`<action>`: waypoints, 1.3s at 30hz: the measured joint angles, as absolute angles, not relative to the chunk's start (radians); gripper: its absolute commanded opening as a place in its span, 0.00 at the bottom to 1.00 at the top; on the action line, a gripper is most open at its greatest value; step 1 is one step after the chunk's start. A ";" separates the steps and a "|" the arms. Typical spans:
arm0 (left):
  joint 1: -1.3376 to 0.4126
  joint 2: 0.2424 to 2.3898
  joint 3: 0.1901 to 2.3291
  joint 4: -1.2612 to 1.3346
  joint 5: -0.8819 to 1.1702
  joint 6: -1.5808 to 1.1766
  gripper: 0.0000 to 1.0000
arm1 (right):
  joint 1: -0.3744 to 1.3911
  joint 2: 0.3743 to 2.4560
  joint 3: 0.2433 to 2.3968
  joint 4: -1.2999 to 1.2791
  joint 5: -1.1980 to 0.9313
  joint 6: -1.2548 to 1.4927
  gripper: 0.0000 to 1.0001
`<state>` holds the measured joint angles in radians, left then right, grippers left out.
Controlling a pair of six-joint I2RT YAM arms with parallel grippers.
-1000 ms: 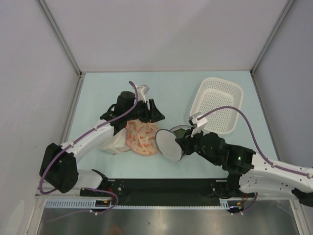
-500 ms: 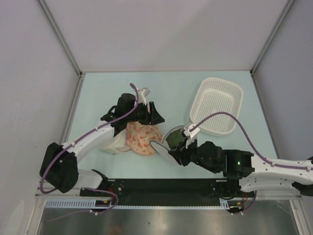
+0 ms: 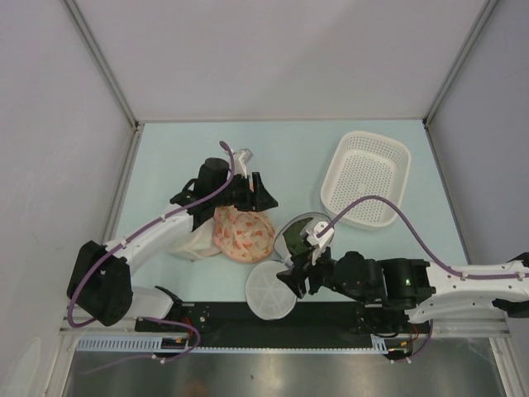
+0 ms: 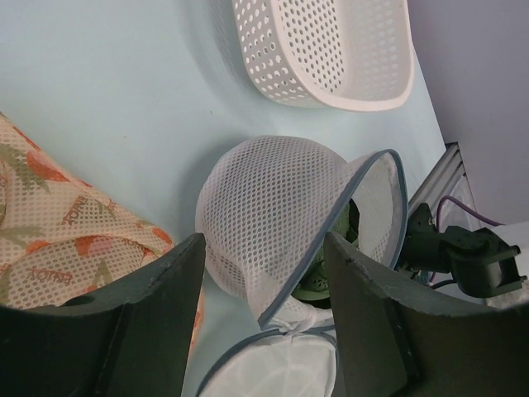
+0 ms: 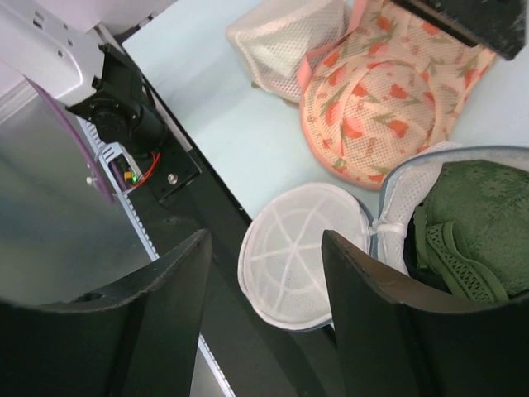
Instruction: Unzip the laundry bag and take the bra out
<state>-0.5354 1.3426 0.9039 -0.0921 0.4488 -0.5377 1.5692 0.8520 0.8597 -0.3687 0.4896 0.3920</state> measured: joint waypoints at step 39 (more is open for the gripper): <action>-0.574 1.171 0.783 -0.095 0.350 -0.465 0.66 | 1.007 1.253 0.915 -0.491 0.349 0.529 0.87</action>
